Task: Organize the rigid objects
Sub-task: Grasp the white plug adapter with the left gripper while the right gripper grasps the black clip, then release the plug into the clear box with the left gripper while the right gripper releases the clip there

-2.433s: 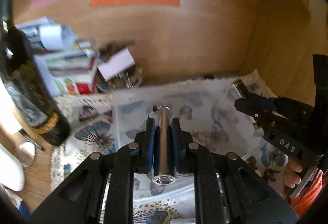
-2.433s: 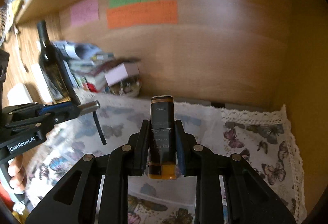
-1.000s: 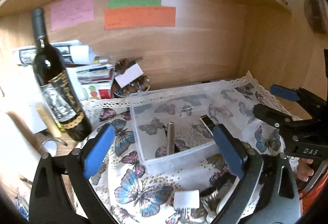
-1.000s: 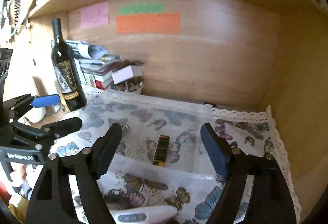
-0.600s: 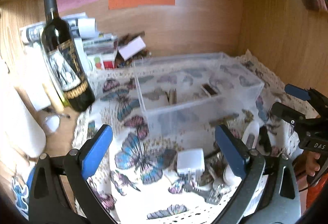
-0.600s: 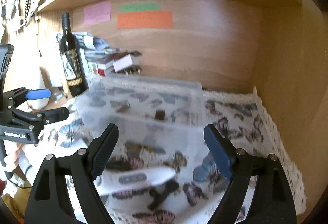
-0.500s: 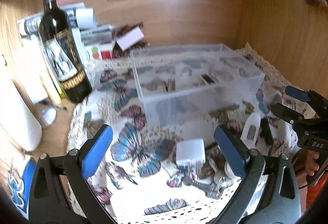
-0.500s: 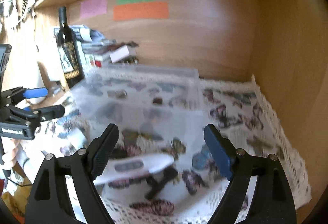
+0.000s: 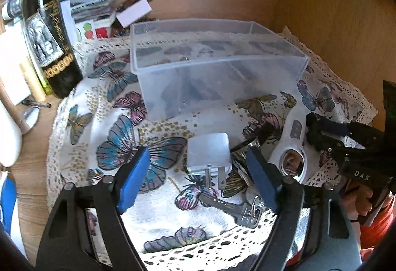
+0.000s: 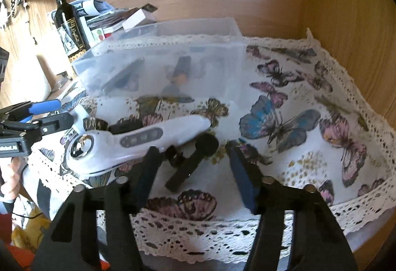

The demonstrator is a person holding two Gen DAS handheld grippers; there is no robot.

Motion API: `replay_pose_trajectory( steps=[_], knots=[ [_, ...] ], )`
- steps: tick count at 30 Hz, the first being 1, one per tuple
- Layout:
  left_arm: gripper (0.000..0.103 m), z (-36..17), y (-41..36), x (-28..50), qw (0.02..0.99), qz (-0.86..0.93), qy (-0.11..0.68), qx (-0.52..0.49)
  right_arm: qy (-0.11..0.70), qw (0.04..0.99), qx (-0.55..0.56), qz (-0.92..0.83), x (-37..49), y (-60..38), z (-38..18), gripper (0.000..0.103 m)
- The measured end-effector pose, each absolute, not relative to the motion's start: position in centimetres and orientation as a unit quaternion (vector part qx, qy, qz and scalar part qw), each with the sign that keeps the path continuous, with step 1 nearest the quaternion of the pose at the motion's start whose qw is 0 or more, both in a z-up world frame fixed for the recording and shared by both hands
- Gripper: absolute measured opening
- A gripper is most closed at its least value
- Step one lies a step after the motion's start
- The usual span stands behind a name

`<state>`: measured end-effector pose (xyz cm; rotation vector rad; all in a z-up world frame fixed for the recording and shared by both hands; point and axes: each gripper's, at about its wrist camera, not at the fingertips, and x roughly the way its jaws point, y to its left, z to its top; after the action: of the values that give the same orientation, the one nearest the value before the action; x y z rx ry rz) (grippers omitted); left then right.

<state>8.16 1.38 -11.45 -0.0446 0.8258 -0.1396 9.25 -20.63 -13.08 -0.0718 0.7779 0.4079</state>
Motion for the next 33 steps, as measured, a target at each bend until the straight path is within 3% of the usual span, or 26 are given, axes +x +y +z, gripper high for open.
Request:
replay_pose_trajectory(
  steps=[4, 8, 33],
  knots=[
    [0.064, -12.2, 1.4, 8.8, 0.905, -0.077, 0.417, -0.038, 0.373, 0.907, -0.045, 0.190, 8.9, -20.5, -13.4, 0.033],
    [0.038, -12.9, 1.4, 9.3, 0.897, -0.088, 0.431, -0.055, 0.369, 0.909, -0.041, 0.189, 8.9, -20.8, -13.4, 0.025],
    [0.038, -5.2, 3.1, 8.0, 0.952, -0.054, 0.297, -0.047, 0.255, 0.945, -0.028, 0.206, 9.1, -20.5, -6.3, 0.023]
  ],
)
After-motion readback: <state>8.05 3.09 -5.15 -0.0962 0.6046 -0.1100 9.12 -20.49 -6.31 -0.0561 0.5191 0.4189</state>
